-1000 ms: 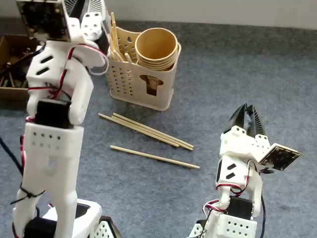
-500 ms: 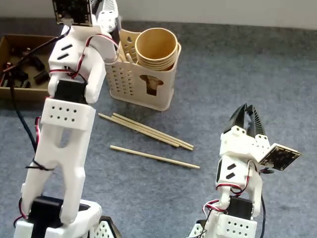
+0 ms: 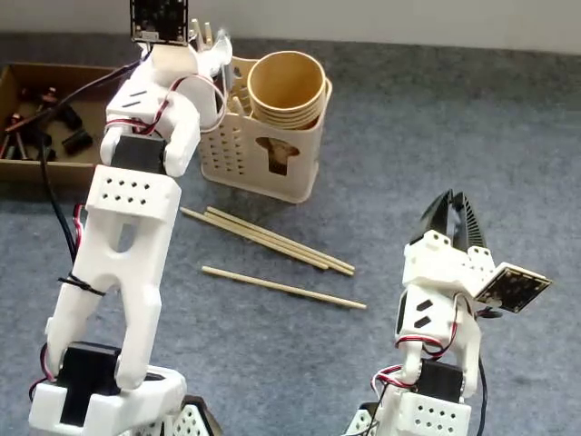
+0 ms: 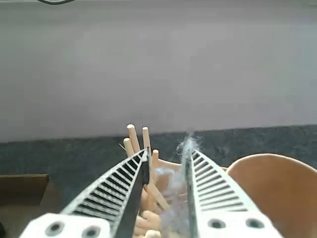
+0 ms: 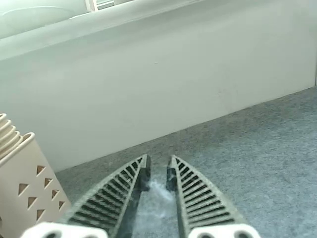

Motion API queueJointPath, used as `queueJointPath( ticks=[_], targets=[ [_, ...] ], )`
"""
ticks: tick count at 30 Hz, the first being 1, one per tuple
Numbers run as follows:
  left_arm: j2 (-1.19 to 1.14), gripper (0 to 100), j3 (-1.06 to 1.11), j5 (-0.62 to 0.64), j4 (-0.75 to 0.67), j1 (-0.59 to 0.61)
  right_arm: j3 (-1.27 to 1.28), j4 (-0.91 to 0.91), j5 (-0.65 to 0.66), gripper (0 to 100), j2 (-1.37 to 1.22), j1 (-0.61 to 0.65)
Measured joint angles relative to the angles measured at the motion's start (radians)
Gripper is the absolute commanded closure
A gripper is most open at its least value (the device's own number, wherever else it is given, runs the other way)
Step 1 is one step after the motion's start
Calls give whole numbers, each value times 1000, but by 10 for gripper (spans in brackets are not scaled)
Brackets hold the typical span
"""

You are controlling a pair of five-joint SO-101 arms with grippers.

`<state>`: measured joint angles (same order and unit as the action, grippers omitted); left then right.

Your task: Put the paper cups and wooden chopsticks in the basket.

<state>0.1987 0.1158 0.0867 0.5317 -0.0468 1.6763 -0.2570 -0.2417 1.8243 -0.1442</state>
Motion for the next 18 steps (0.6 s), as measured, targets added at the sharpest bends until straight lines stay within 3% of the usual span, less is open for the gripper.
queueJointPath(
  ticks=[11,18],
  targets=[
    [153,874,-55,-44,238,0,0,0,0,925,0,0],
    [279,970,-55,-75,446,25,0,0,77,925,0,32]
  ],
)
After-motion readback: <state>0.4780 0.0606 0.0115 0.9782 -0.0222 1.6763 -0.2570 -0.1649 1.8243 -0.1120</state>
